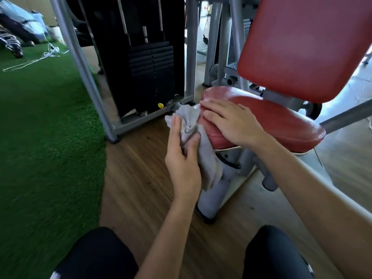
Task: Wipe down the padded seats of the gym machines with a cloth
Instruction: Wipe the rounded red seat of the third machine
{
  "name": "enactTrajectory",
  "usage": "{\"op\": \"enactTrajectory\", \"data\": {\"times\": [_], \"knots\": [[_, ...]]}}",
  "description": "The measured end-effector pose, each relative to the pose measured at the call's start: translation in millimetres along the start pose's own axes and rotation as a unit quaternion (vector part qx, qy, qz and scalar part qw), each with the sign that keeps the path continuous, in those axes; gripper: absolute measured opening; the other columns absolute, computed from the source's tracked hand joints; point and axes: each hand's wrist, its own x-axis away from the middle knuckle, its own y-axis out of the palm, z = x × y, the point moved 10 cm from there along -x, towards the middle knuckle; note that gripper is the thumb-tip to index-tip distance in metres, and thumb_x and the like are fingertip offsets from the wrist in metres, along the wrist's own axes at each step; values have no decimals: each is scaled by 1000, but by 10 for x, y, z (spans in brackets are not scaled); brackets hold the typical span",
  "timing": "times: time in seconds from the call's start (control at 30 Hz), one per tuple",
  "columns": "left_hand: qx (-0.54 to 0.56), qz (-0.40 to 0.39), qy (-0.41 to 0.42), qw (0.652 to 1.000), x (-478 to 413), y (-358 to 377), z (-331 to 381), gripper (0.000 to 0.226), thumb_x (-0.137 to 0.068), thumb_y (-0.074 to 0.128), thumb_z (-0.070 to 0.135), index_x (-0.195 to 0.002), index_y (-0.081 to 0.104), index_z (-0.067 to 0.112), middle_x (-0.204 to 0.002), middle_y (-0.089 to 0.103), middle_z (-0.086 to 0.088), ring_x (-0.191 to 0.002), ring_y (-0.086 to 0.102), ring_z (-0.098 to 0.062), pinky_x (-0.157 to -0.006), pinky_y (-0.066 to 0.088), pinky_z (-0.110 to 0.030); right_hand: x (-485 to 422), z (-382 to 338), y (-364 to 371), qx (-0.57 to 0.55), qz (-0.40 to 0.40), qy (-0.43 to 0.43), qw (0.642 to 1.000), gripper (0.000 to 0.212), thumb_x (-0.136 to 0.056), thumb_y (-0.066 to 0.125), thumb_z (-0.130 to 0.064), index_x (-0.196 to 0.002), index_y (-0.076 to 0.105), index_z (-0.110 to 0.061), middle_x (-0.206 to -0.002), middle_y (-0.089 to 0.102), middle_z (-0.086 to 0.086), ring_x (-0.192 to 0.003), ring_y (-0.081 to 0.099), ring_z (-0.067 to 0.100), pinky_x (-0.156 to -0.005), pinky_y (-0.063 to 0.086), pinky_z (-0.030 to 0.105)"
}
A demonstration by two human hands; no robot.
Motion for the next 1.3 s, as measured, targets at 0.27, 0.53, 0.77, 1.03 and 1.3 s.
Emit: {"op": "enactTrajectory", "data": {"times": [0.27, 0.53, 0.77, 1.03, 1.3], "knots": [[-21, 35, 7, 999, -400, -201, -90, 38, -103, 52, 10, -140, 58, 16, -136, 64, 4, -126, 59, -5, -105, 52, -37, 23, -67, 3, 8, -10, 3, 1000, 48, -104, 25, -56, -150, 34, -48, -161, 30, -18, -151, 22, 14, -121, 13, 48], [20, 36, 14, 999, 25, -78, 106, 45, -98, 59, 8, -142, 56, 21, -136, 62, 15, -127, 56, 3, -103, 51, -25, 23, -57, -30, 13, 14, 3, 1000, 47, -103, 26, -56, -148, 37, -49, -157, 36, -20, -149, 28, 12, -121, 18, 47], [4, 29, -38, 999, -643, -163, -87, 31, -104, 50, 15, -132, 65, 16, -116, 72, 4, -109, 68, -5, -95, 58, -35, 47, -85, -70, 1, 9, 19, 1000, 49, -103, 29, -54, -151, 37, -44, -160, 33, -17, -150, 25, 11, -122, 15, 44], [-36, -14, 23, 999, -147, -44, 166, 49, -99, 58, 11, -145, 51, 27, -142, 56, 16, -130, 50, 6, -109, 48, -28, 95, 69, -107, -18, -6, 71, 997, 67, -101, 31, -58, -159, 25, -25, -167, 20, 0, -154, 14, 14, -123, 12, 34], [27, 55, -64, 996, -669, -683, -209, 39, -101, 54, 16, -138, 58, 27, -123, 65, 18, -105, 58, 17, -78, 52, -10, 54, 7, -84, -27, -8, 98, 995, 53, -100, 46, -48, -149, 45, -29, -159, 37, -5, -147, 33, 17, -120, 22, 36]]}}
